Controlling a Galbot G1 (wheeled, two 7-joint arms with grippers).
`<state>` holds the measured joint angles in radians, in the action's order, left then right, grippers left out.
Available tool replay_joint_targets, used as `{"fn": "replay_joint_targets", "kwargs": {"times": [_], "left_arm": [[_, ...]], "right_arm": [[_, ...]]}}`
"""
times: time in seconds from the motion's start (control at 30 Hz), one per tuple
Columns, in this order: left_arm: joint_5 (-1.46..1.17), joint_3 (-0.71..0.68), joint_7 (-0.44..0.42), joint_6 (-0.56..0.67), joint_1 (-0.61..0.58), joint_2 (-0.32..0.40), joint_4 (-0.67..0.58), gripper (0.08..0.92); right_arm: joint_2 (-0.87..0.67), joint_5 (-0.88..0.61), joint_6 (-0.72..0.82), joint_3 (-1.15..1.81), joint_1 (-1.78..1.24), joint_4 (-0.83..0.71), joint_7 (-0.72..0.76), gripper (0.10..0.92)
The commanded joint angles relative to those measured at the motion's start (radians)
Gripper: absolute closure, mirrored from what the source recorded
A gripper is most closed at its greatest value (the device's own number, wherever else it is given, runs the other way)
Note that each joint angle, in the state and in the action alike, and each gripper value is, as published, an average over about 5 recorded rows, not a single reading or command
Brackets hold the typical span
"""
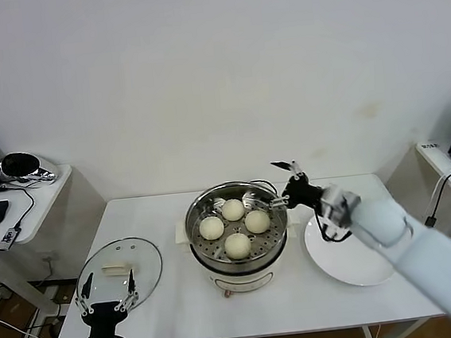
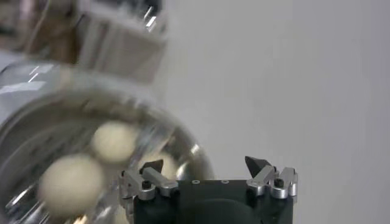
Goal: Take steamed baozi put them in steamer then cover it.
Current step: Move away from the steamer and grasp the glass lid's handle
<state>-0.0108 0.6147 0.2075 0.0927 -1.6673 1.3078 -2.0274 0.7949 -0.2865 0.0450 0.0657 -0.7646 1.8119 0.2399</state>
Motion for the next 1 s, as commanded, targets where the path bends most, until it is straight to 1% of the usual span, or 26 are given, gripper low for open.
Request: {"fn": "replay_joint_targets", "kwargs": {"times": [0.03, 0.13, 0.2, 0.33, 0.43, 0.53, 0.63, 0.73, 0.87, 1.0], "left_arm": [[0.316, -0.003, 0.096, 0.085, 0.015, 0.021, 0.059, 0.177], [0.525, 0.014, 0.131, 0.14, 0.022, 0.022, 0.093, 0.177], [0.634, 0.032, 0.147, 0.154, 0.017, 0.007, 0.106, 0.177], [0.836, 0.087, 0.155, 0.144, -0.02, -0.076, 0.13, 0.177], [0.968, 0.124, 0.154, 0.101, -0.045, -0.152, 0.175, 0.177], [1.064, 0.132, 0.141, 0.052, -0.044, -0.211, 0.237, 0.177], [1.136, 0.116, 0.12, 0.036, -0.001, -0.244, 0.321, 0.177], [1.184, 0.091, 0.112, 0.04, 0.066, -0.261, 0.399, 0.177], [1.217, 0.064, 0.114, 0.06, 0.161, -0.274, 0.473, 0.177], [1.236, 0.043, 0.111, 0.065, 0.224, -0.292, 0.528, 0.177]], "right_arm": [[0.376, 0.233, -0.479, 0.641, -0.625, 0.023, -0.063, 0.203], [0.47, 0.24, -0.505, 0.695, -0.658, 0.04, -0.049, 0.203], [0.516, 0.236, -0.495, 0.724, -0.68, 0.059, -0.05, 0.203], [0.579, 0.206, -0.442, 0.779, -0.733, 0.098, -0.08, 0.203], [0.601, 0.208, -0.42, 0.816, -0.76, 0.105, -0.122, 0.203], [0.612, 0.212, -0.403, 0.854, -0.77, 0.094, -0.163, 0.203], [0.622, 0.204, -0.399, 0.878, -0.766, 0.07, -0.191, 0.203], [0.627, 0.191, -0.403, 0.886, -0.761, 0.048, -0.205, 0.203], [0.626, 0.171, -0.399, 0.889, -0.754, 0.043, -0.213, 0.203], [0.624, 0.161, -0.396, 0.894, -0.755, 0.046, -0.215, 0.203]]}}
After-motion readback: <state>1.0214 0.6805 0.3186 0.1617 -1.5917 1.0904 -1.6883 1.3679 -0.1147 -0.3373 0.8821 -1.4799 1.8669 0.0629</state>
